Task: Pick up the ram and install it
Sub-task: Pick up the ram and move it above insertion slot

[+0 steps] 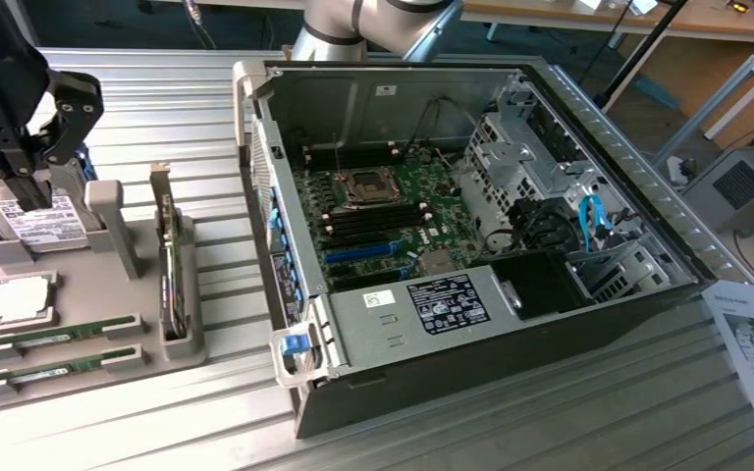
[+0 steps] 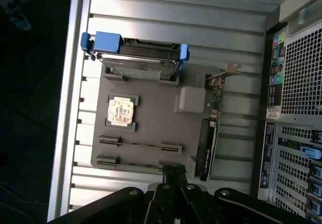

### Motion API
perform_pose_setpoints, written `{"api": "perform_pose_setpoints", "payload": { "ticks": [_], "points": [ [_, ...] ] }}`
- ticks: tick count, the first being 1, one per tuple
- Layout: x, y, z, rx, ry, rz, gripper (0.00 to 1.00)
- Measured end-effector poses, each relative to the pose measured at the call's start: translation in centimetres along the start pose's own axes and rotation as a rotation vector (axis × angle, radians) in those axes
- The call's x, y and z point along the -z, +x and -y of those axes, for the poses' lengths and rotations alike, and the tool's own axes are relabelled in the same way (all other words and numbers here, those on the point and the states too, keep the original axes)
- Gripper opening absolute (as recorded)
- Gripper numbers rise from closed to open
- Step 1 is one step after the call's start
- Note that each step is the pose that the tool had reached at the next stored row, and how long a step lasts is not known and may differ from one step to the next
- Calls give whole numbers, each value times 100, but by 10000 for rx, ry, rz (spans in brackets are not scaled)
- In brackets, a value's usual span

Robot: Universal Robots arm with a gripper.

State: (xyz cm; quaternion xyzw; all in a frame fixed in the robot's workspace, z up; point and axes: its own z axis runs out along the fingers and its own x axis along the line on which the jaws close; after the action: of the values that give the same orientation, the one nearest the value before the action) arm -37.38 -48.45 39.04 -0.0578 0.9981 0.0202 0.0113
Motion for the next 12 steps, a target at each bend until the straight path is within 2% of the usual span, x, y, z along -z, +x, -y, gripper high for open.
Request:
{"api": "perform_pose_setpoints", "payload": {
  "ticks": [2, 12],
  "points": [
    [-1, 0, 0, 449, -12, -17, 11],
    [-1, 0, 0, 1788, -44, -70, 11]
  ]
}}
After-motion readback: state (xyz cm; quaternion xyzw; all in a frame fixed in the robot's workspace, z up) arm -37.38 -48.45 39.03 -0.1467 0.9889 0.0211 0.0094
